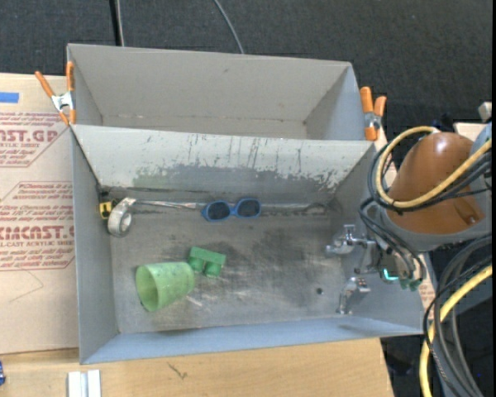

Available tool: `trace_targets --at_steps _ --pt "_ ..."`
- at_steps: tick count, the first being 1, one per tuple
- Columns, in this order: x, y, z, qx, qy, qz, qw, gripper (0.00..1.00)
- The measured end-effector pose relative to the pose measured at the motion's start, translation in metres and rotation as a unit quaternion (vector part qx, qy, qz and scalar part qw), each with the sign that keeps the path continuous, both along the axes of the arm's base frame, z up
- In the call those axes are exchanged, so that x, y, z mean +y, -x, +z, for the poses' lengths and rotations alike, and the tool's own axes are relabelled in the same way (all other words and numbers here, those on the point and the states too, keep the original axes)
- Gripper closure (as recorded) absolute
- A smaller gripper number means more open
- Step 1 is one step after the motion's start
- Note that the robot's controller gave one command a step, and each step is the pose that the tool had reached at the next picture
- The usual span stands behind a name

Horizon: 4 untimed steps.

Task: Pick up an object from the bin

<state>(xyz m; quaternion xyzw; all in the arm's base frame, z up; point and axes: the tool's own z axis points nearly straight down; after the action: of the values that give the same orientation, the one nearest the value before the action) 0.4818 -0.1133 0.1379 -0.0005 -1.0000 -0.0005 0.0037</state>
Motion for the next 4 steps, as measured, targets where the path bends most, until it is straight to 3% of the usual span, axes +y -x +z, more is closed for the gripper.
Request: trace_targets --at_steps 1,2,3,4 --pt "0.025 -0.003 -0.059 -0.0153 0.002 0.195 0.9806 0.00" --pt "0.092 -0.015 -0.040 -0.0047 -0.002 0.333 0.9429 0.00" --pt "0.091 -0.014 -0.040 -0.0040 -0.001 0.332 0.9432 1.00" --pt "0.098 -0.009 0.119 -0.0059 -0.001 0.588 0.8089 1.00"
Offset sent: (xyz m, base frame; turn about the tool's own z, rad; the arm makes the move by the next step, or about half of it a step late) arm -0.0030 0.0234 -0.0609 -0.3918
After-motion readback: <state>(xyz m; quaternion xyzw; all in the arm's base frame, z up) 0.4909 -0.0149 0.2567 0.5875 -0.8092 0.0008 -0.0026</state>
